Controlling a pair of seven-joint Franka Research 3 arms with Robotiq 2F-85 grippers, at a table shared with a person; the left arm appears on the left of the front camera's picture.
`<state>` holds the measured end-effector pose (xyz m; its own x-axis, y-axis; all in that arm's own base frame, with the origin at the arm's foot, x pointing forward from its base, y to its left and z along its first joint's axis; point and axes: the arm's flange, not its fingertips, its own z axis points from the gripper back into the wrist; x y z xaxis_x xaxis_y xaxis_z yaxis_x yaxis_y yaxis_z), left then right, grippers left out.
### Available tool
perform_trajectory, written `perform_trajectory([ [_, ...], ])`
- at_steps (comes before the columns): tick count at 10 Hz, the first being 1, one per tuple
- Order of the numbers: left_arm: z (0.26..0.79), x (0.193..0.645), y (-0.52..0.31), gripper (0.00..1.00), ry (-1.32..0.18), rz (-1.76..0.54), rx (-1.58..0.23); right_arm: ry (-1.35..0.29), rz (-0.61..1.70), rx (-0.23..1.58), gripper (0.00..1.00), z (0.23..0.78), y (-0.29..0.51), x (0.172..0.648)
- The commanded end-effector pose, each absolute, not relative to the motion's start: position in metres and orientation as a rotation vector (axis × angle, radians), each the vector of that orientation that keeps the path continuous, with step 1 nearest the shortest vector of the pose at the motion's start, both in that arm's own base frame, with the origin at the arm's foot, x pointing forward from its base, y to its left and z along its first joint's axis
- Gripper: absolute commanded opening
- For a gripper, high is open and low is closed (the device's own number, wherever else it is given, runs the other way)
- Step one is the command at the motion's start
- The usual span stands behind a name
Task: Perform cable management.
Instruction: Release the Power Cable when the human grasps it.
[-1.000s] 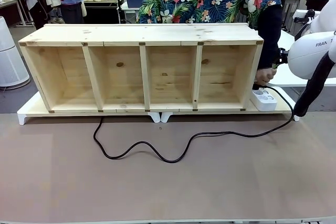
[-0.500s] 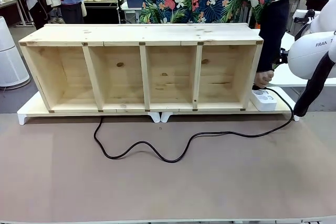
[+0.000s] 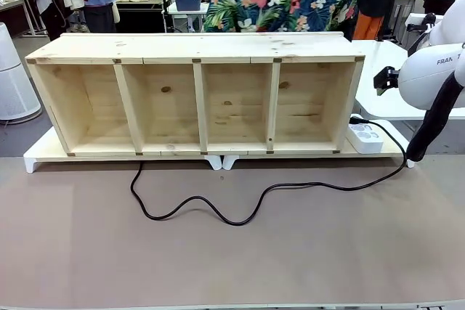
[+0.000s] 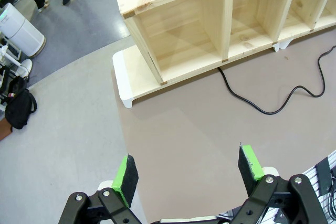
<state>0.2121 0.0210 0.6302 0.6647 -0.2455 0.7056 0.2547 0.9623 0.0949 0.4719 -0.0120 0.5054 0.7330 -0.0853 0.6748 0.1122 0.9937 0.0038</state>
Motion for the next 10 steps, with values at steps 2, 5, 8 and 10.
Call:
perform_trajectory([
  [2,0.63,0.2122,0.0221,1.0,-0.795,-0.278,-0.015,-0.734,-0.116,-0.035,1.0,0.5042,-0.0125,0.4722],
  [5,0.63,0.2122,0.0221,1.0,-0.795,-0.278,-0.015,-0.734,-0.116,-0.035,1.0,0.5042,-0.0125,0.4722],
  [8,0.63,0.2122,0.0221,1.0,-0.795,-0.278,-0.015,-0.734,-0.116,-0.035,1.0,0.5042,-0.0125,0.4722],
  [10,0.63,0.2122,0.0221,1.0,-0.795,-0.278,-0.015,-0.734,-0.116,-0.035,1.0,0.5042,-0.0125,0.4722],
])
